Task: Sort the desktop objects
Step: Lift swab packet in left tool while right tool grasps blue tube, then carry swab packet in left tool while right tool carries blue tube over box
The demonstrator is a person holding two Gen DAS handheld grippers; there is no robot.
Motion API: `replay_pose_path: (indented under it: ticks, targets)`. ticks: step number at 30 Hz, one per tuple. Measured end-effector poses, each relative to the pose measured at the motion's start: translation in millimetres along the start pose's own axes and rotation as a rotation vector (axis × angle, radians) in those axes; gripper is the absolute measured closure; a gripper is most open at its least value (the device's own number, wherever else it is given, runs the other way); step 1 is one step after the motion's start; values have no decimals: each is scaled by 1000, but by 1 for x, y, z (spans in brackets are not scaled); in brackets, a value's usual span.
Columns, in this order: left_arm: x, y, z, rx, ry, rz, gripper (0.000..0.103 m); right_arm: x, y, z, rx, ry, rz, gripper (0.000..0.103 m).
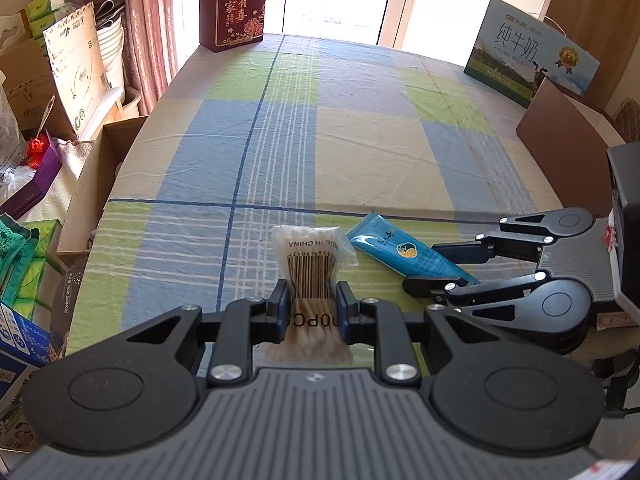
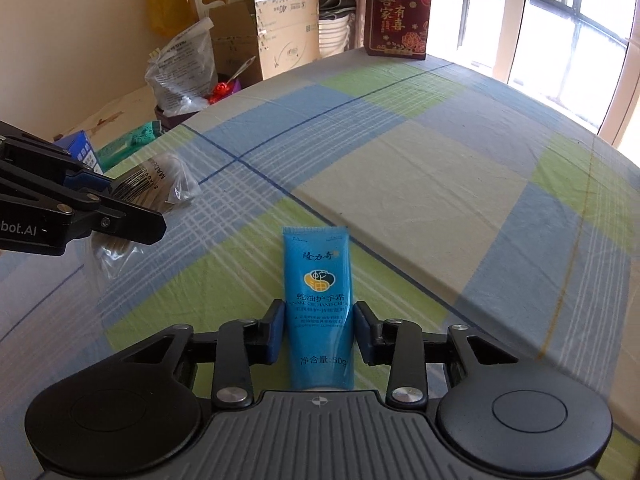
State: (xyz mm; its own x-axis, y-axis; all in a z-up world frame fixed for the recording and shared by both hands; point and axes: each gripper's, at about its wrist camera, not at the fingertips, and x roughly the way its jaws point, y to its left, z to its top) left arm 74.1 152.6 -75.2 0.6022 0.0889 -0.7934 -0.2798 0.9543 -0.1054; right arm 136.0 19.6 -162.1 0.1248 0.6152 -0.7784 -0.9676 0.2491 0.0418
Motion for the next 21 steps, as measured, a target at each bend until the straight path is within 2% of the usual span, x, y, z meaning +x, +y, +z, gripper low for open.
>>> replay_pose_path:
  ticks: [14, 21]
  targets:
    - [-3, -29, 0, 56, -6, -30, 84, -40, -24, -32, 178, 28, -85, 72]
    - [-10, -61, 1, 113, -21, -72, 84, -88, -28, -51, 259, -22, -93, 72]
